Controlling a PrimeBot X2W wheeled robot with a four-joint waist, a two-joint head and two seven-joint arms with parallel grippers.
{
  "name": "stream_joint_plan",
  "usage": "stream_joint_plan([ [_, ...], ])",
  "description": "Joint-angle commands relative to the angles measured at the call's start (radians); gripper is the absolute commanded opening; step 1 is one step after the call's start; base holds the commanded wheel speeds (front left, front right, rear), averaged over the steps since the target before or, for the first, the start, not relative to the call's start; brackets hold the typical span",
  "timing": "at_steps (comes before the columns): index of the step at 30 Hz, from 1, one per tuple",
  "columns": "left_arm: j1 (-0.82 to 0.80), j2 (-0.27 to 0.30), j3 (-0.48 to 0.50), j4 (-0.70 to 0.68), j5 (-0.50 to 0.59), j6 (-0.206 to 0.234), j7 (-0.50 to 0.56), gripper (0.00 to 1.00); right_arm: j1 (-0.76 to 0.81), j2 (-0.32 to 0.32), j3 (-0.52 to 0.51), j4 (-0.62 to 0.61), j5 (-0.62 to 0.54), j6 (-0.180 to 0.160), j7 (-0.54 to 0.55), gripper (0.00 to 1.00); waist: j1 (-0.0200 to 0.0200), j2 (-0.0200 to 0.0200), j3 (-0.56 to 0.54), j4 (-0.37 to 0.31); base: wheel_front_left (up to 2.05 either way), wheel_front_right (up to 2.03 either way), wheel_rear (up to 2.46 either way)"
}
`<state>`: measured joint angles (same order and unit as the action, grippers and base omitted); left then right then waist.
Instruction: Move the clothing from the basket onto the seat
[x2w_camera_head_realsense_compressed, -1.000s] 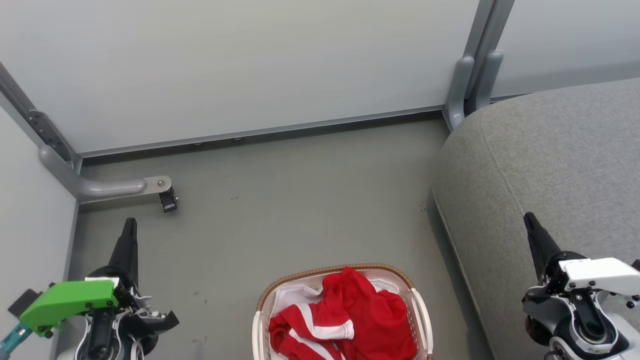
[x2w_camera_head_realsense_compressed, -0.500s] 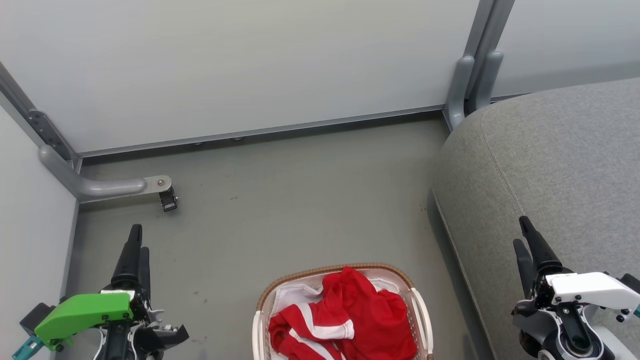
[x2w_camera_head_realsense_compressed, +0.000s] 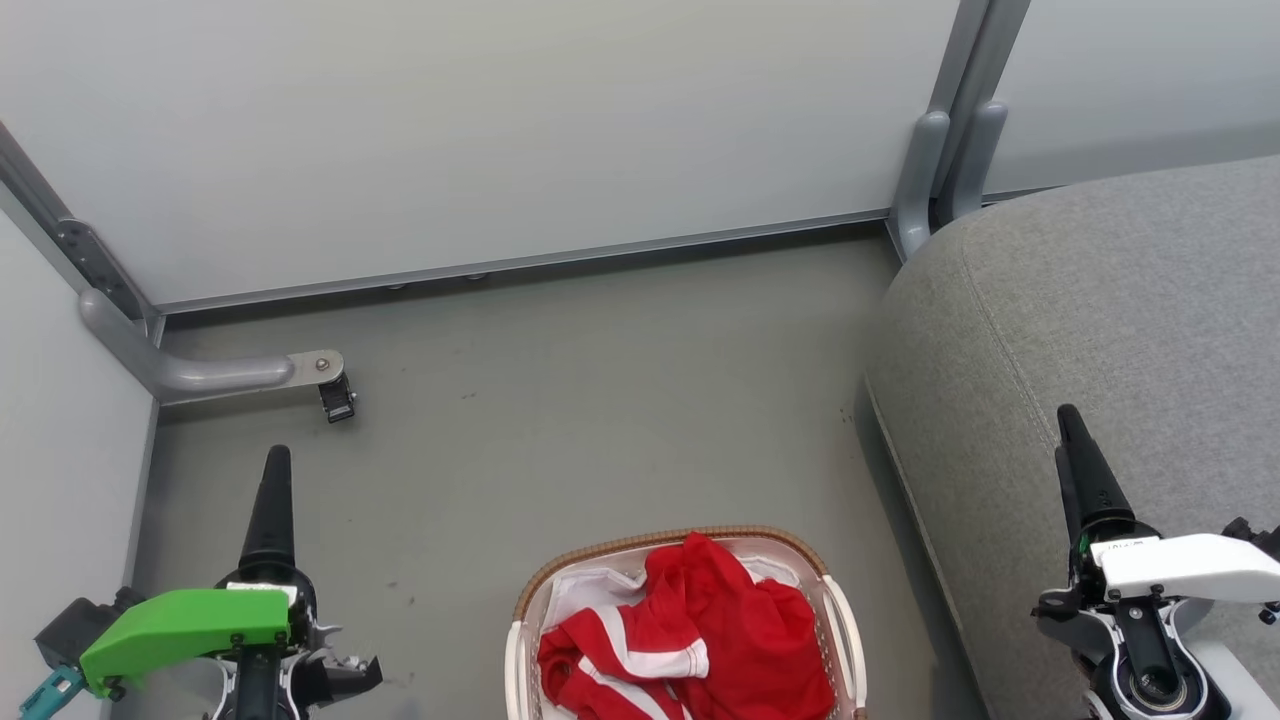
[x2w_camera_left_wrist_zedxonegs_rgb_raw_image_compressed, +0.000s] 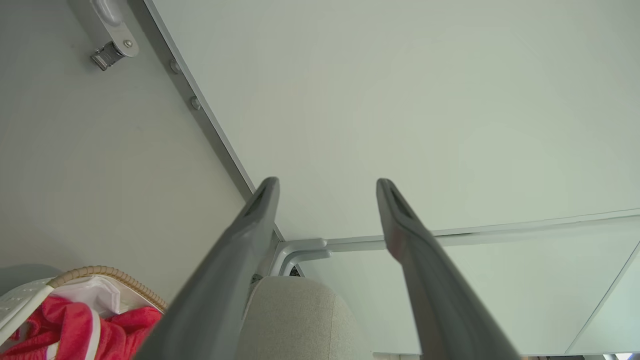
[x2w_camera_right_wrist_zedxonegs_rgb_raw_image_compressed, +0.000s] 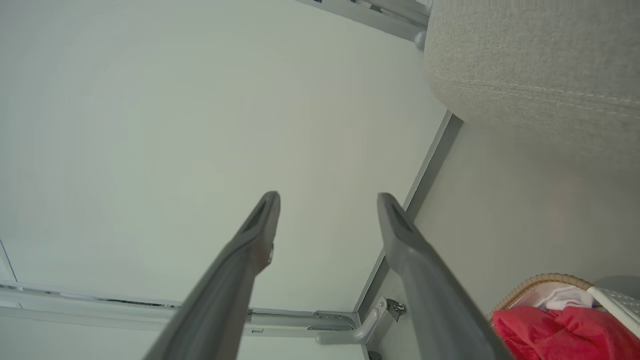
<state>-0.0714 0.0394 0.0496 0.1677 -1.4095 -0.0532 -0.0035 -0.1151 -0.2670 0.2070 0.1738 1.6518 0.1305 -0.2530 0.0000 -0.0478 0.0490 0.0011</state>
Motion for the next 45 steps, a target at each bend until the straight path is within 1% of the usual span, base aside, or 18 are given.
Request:
stream_joint_plan([
  [1,-0.002,0.005,-0.005,-0.02,0.039,-0.009,-0.012,1.0,-0.005,-0.002,-0.023,-0.023,-0.053,0.0,-0.003,1.0,0.0,-0.0001,0.0,0.0,0.0,0.0,0.0],
  [8,0.007,0.006,-0.02,-0.041,0.165,-0.011,-0.039,1.0,0.006,0.021,-0.054,-0.054,-0.232,0.0,-0.004,1.0,0.0,-0.0001,0.0,0.001,0.0,0.0,0.0],
  [16,0.017,0.007,-0.044,-0.067,0.326,-0.006,-0.067,1.0,0.019,0.045,-0.076,-0.086,-0.407,0.0,-0.004,1.0,0.0,-0.0001,0.002,0.002,0.0,0.0,0.0],
  [19,0.021,0.007,-0.062,-0.074,0.415,-0.01,-0.076,1.0,0.025,0.054,-0.083,-0.094,-0.463,0.0,-0.005,1.0,0.0,-0.0001,0.003,0.003,0.0,0.0,0.0],
  [35,0.05,0.009,-0.111,-0.087,0.725,0.006,-0.125,1.0,0.049,0.097,-0.123,-0.112,-0.768,0.0,-0.007,1.0,0.0,-0.0001,0.005,0.005,0.0,0.0,0.0],
  [39,0.057,0.01,-0.118,-0.084,0.8,0.007,-0.135,1.0,0.054,0.106,-0.131,-0.109,-0.834,0.0,-0.007,1.0,0.0,-0.0001,0.005,0.007,0.0,0.0,0.0],
  [45,0.069,0.01,-0.119,-0.073,0.879,0.007,-0.152,1.0,0.062,0.119,-0.132,-0.089,-0.931,0.0,-0.008,1.0,0.0,-0.0001,0.003,0.008,0.0,0.0,0.0],
])
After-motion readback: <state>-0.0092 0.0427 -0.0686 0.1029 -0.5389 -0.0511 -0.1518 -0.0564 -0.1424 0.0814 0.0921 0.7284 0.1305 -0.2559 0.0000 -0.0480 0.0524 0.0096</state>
